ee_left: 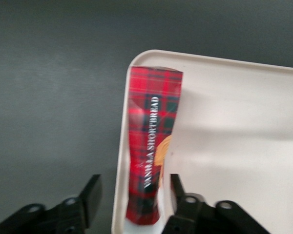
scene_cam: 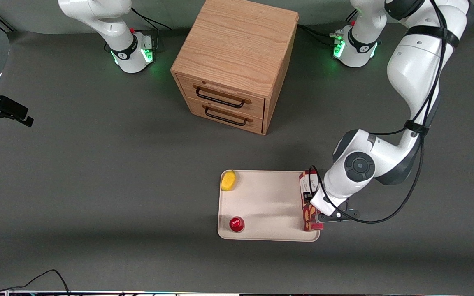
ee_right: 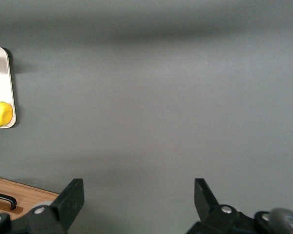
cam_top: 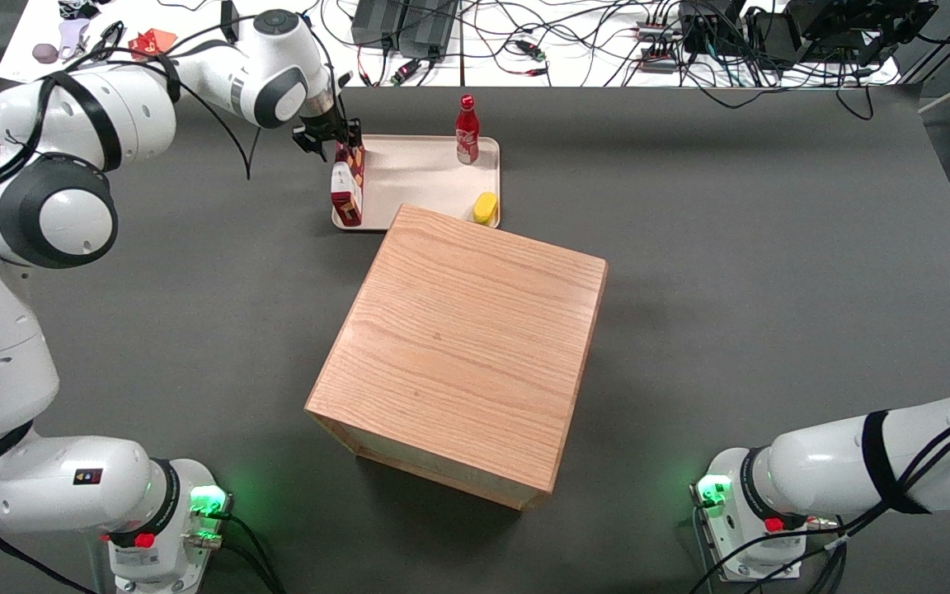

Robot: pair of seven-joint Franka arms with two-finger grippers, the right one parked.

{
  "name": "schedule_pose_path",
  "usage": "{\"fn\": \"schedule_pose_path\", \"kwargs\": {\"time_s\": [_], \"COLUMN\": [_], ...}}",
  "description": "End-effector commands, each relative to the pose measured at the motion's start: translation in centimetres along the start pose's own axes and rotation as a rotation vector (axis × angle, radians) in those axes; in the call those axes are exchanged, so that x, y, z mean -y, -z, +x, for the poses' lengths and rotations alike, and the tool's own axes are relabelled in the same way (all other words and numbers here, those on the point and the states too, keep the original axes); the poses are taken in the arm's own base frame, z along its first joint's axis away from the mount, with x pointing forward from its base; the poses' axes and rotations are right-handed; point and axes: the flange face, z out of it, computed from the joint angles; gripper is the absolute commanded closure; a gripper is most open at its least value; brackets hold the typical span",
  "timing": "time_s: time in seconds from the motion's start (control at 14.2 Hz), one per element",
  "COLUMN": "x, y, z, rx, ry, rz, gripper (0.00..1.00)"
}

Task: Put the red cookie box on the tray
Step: 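Open the left gripper and raise it away from the box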

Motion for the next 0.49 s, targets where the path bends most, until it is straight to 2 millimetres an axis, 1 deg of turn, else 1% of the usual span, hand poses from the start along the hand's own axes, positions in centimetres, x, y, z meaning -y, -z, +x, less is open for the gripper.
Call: {"fn": "schedule_pose_path", "kwargs": {"time_s": [0.0,0.14,0.21,0.28,0.35,0.42], "x": [2.7,6.2,9.6,12.4,15.2,18.1], "y": [7.6,14.7,17.9,21.4,24.0,27.0], "z": [-0.6,-1.2,-1.3,-1.9,-2.7,-4.1], "rx": [0.042,0.117,0.145,0.159,0.192,0.224], "ry": [-0.018,-0.091,-0.101,-0.126,-0.154,-0.183], "rz": [0.1,0.078,0.081,0.071,0.064,0.066], "gripper": [0.0,0.0,0.0,0.0,0.0,0.0]}}
